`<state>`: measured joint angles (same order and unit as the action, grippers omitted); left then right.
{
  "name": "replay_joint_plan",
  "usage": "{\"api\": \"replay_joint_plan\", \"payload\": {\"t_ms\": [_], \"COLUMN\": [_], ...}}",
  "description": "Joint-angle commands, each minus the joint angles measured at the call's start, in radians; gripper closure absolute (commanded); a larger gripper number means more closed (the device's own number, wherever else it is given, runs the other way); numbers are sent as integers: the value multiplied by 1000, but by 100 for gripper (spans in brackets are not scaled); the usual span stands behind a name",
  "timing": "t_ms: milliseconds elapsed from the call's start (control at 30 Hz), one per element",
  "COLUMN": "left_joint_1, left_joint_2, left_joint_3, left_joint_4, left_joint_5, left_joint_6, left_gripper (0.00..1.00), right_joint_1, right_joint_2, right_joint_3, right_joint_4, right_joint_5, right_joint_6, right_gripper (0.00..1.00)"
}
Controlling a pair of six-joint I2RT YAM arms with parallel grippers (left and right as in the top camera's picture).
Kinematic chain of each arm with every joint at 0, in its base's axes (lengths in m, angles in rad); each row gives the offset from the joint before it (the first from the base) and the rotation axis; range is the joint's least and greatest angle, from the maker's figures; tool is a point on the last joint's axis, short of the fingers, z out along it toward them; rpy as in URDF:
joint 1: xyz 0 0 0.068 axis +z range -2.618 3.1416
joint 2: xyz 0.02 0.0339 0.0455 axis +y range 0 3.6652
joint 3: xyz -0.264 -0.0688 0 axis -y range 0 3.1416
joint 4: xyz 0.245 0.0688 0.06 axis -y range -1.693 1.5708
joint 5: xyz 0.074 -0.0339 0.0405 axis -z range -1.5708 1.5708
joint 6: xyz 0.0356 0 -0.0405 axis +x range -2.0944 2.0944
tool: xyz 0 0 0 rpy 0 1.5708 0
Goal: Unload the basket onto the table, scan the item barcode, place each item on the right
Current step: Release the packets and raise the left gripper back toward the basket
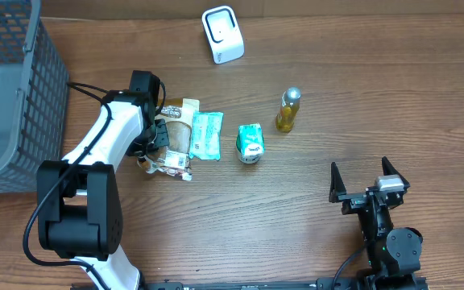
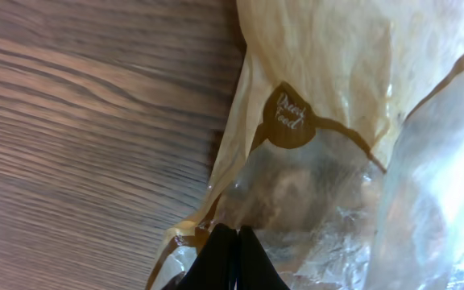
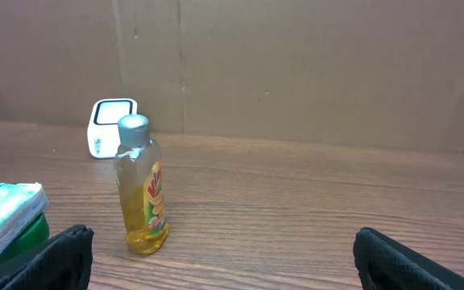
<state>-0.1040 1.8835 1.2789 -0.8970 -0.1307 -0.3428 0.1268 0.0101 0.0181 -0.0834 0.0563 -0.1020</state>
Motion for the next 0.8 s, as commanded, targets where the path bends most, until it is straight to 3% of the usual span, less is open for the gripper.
{"api": "replay_joint_plan", "payload": {"t_ms": [0, 333, 533, 633, 700, 733, 767], "left_joint_1": [-2, 6, 69, 108, 133, 148, 165], "left_joint_2": [5, 5, -1, -1, -1, -1, 2], "left_joint_3": [-15, 55, 391, 494, 520, 521, 520], "left_joint_4": [5, -40, -245, -261, -253, -242, -236], "left_joint_5": [80, 69, 68, 68, 68, 69, 69], "left_joint_6": [-20, 23, 43, 86, 100, 100, 100], "left_gripper": [96, 96, 90, 85, 71, 54, 31], "right_joint_1": [-1, -1, -1, -1, -1, -1, -1], "right_joint_2": [-6, -6, -6, -6, -6, -6, -6], "right_joint_3": [-10, -10, -10, -10, -10, -10, -10], "right_joint_4": [3, 3, 3, 3, 3, 3, 3], "right_joint_5": [1, 1, 1, 1, 1, 1, 1], "right_joint_6": [-1, -1, -1, -1, -1, -1, -1], "right_gripper": [0, 0, 0, 0, 0, 0, 0]}}
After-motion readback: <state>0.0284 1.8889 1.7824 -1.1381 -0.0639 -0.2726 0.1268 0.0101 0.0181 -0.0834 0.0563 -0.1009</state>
